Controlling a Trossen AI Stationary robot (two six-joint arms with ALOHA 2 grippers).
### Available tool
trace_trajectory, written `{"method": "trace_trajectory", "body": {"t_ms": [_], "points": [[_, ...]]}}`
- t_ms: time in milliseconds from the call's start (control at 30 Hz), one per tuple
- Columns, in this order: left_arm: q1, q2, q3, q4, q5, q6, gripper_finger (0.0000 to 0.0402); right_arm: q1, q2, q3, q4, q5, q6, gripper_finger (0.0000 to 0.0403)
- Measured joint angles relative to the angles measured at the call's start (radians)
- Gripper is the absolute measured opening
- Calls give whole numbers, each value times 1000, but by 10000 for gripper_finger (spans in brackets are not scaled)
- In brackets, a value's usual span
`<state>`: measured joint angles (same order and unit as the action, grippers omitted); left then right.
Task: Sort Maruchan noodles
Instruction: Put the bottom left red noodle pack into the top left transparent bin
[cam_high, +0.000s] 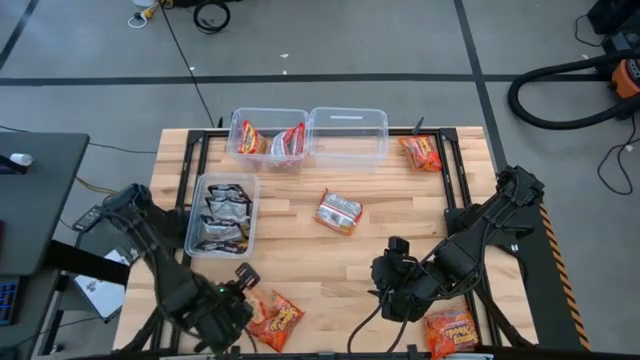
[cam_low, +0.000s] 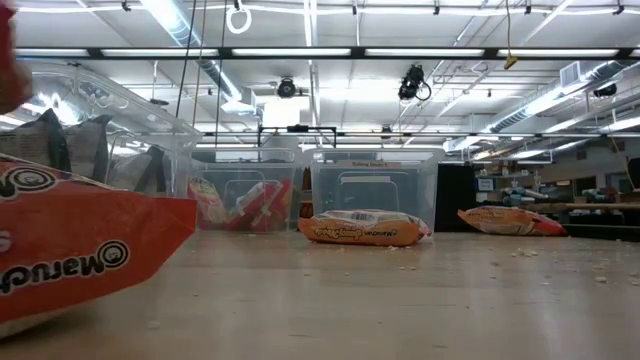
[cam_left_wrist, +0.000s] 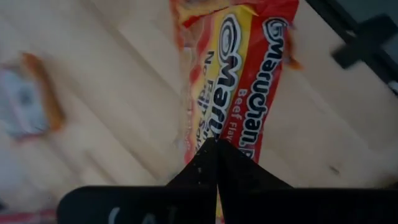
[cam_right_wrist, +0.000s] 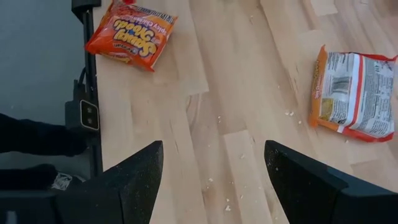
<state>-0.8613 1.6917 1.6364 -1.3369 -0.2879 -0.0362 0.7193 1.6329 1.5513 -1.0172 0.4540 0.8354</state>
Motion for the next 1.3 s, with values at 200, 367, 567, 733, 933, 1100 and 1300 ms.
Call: {"method": "trace_trajectory", "body": {"t_ms": [200,367,567,733,933,1100,1300], "points": [[147,0,55,15,-112,161,1,-3,0,0,0,36,-20,284],[280,0,111,-49,-159,327,0,-3,0,0,0,39,-20,284],[452,-16,164,-160,-163,641,0,-3,0,0,0,44,-19,284],[646,-56,166,-173,-188,731,0,-3,0,0,3,75,-16,284],[862,-93,166,-170,-233,903,0,-26,0,0,7,105,-18,284],[1062,-120,166,-118,-249,1081,0,-69,0,0,12,105,-17,284],[1297,-103,166,-1,-213,1364,0,-147,0,0,14,104,-23,284]]}}
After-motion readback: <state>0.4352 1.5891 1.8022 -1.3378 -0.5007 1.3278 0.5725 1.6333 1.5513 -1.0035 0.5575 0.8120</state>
